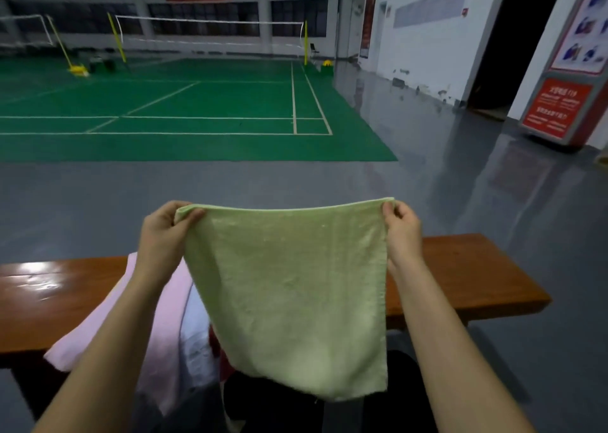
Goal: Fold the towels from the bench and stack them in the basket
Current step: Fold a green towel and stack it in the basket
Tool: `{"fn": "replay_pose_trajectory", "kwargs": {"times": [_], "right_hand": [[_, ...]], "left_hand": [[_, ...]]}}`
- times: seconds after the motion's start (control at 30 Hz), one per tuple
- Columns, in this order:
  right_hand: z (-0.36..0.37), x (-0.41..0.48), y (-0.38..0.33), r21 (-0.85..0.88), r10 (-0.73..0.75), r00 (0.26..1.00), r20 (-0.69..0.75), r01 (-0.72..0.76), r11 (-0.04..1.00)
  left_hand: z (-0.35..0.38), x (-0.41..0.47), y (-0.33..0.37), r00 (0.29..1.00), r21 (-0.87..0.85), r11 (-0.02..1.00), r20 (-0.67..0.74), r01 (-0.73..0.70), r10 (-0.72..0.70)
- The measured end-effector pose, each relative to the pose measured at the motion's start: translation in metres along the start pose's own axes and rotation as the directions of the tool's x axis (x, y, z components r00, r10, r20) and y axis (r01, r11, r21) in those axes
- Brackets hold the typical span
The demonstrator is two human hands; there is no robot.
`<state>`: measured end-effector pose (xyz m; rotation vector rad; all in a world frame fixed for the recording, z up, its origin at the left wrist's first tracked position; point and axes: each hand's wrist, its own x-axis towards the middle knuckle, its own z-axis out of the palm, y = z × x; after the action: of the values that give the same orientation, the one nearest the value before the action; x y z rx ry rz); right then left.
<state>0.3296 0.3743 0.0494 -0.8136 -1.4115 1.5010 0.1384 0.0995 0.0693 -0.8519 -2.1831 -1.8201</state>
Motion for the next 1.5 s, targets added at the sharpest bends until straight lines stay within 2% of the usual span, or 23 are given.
{"fn": "replay_pose_trajectory", "kwargs": {"times": [0.07,0.2,0.27,0.33,0.43,0.5,0.6,0.67,0.73,0.8,0.9,1.0,1.03,1.07,1.13,1.17,1.2,1.27,1.37,1.43,1.5], "right_hand": [[0.014,0.018,-0.010,0.010,-0.014,0.999,-0.052,0.014,1.000],[0.035,0.041,-0.060,0.155,-0.097,0.984,-0.150,0.120,0.981],[0.033,0.037,-0.066,0.176,-0.112,0.981,-0.159,0.140,0.974],[0.023,0.022,-0.048,0.139,-0.098,0.983,-0.155,0.119,0.983],[-0.005,-0.005,0.015,0.095,-0.045,0.992,-0.120,0.057,0.994],[-0.026,-0.026,0.067,0.012,0.044,0.996,-0.076,-0.044,0.999],[-0.050,-0.053,0.125,-0.121,0.227,0.974,-0.008,-0.226,0.967],[-0.059,-0.065,0.144,-0.172,0.329,0.944,0.000,-0.324,0.930],[-0.061,-0.069,0.152,-0.206,0.358,0.934,-0.013,-0.352,0.913],[-0.060,-0.067,0.154,-0.234,0.349,0.936,-0.033,-0.347,0.908],[-0.048,-0.060,0.152,-0.345,0.307,0.952,-0.009,-0.291,0.892],[-0.017,-0.057,0.144,-0.629,0.135,0.983,0.122,-0.028,0.777],[0.000,-0.059,0.139,-0.663,0.097,0.968,0.232,0.084,0.744],[0.020,-0.061,0.134,-0.638,0.108,0.924,0.366,0.165,0.752],[0.063,-0.069,0.132,-0.527,0.169,0.784,0.598,0.226,0.819],[0.081,-0.072,0.134,-0.489,0.196,0.739,0.645,0.202,0.849],[0.096,-0.071,0.137,-0.465,0.226,0.730,0.645,0.141,0.874],[0.114,-0.061,0.146,-0.442,0.263,0.768,0.584,0.030,0.896],[0.124,-0.041,0.166,-0.438,0.296,0.802,0.519,-0.048,0.898],[0.127,-0.036,0.183,-0.449,0.309,0.820,0.481,-0.071,0.890],[0.128,-0.035,0.199,-0.491,0.317,0.838,0.444,-0.069,0.868]], "left_hand": [[0.010,0.019,0.013,0.999,-0.063,0.998,-0.054,0.005,-0.009],[0.018,0.058,0.053,0.978,-0.197,0.979,-0.210,-0.058,0.015],[0.015,0.055,0.057,0.973,-0.206,0.975,-0.227,-0.082,0.034],[0.013,0.034,0.042,0.981,-0.161,0.984,-0.186,-0.075,0.044],[0.013,-0.021,-0.012,0.997,-0.087,0.996,-0.071,0.001,-0.007],[0.015,-0.064,-0.060,0.994,0.028,0.996,0.059,0.090,-0.092],[0.024,-0.115,-0.120,0.935,0.104,0.960,0.222,0.258,-0.276],[0.031,-0.135,-0.139,0.902,0.079,0.934,0.243,0.349,-0.357],[0.037,-0.142,-0.146,0.895,0.053,0.920,0.216,0.387,-0.389],[0.043,-0.138,-0.147,0.892,0.018,0.910,0.193,0.414,-0.410],[0.054,-0.121,-0.143,0.897,0.055,0.915,0.184,0.399,-0.402],[0.075,-0.100,-0.126,0.925,0.107,0.948,0.214,0.298,-0.315],[0.084,-0.094,-0.121,0.928,0.108,0.957,0.235,0.271,-0.289],[0.092,-0.088,-0.115,0.929,0.111,0.963,0.257,0.246,-0.267],[0.106,-0.078,-0.111,0.923,0.130,0.971,0.308,0.199,-0.230],[0.110,-0.073,-0.111,0.918,0.130,0.974,0.330,0.185,-0.218],[0.113,-0.068,-0.113,0.915,0.125,0.975,0.342,0.183,-0.215],[0.112,-0.057,-0.121,0.919,0.133,0.970,0.317,0.202,-0.235],[0.106,-0.039,-0.136,0.934,0.214,0.955,0.248,0.205,-0.256],[0.107,-0.024,-0.150,0.921,0.331,0.907,0.196,0.261,-0.336],[0.111,-0.010,-0.169,0.886,0.541,0.792,0.169,0.282,-0.431]]}}
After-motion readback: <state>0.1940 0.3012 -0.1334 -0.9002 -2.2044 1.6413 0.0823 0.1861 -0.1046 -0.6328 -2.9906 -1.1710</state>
